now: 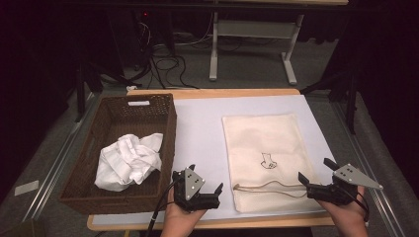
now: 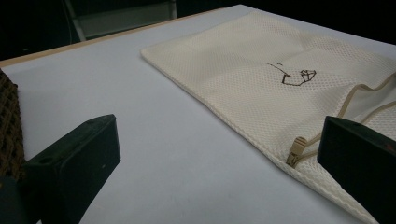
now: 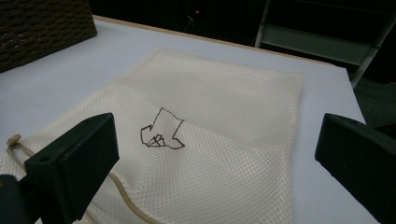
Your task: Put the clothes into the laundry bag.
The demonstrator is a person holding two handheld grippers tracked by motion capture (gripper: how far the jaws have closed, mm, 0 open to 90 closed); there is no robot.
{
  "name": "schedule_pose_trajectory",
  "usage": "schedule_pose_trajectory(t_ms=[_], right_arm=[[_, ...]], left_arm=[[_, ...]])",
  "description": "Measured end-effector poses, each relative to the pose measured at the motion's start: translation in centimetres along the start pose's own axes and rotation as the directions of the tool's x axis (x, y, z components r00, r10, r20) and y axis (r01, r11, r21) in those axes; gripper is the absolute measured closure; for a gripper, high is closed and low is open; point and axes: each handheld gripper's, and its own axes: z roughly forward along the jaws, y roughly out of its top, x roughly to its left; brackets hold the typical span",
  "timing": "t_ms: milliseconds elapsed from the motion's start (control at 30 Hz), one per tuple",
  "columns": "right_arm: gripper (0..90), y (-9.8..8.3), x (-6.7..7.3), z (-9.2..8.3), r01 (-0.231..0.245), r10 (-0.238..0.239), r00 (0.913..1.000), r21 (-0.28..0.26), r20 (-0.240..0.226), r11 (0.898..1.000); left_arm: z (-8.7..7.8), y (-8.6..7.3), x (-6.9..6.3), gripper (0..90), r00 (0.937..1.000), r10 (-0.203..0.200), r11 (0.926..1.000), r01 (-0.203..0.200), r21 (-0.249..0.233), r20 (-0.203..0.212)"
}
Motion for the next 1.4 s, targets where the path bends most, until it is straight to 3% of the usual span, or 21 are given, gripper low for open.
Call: schedule_pose_trajectory(t_ms=[700, 1033, 1267, 1333, 1400], right_arm=[[0.1, -0.1, 0.0, 0.1, -0.002, 0.002, 1.0000, -0.001, -0.006, 1.000], [0.2, -0.3, -0.1, 0.3, -0.015, 0.015, 0.9998, 0.006, -0.013, 1.000], [0.2, -0.4, -0.1, 0.5, -0.016, 0.016, 0.9997, 0.014, -0.016, 1.000], [0.2, -0.4, -0.1, 0.5, -0.017, 0.017, 0.9997, 0.017, -0.017, 1.000], [0.2, -0.5, -0.1, 0.6, -0.012, 0.012, 0.9997, 0.015, -0.019, 1.000]], left_arm=[[0.0, -0.1, 0.0, 0.4, 0.9997, -0.004, 0.9999, 0.005, -0.013, 0.024], [0.8, -0.5, -1.0, 0.5, 0.9972, 0.001, 0.9998, -0.002, 0.018, 0.074], [2.7, -1.2, -2.5, 4.5, 0.9887, -0.038, 0.9924, 0.020, 0.122, 0.145], [3.2, -1.3, -3.1, 7.3, 0.9805, -0.069, 0.9897, 0.044, 0.136, 0.184], [3.6, -1.5, -3.7, 13.6, 0.9721, -0.071, 0.9878, 0.038, 0.151, 0.224]])
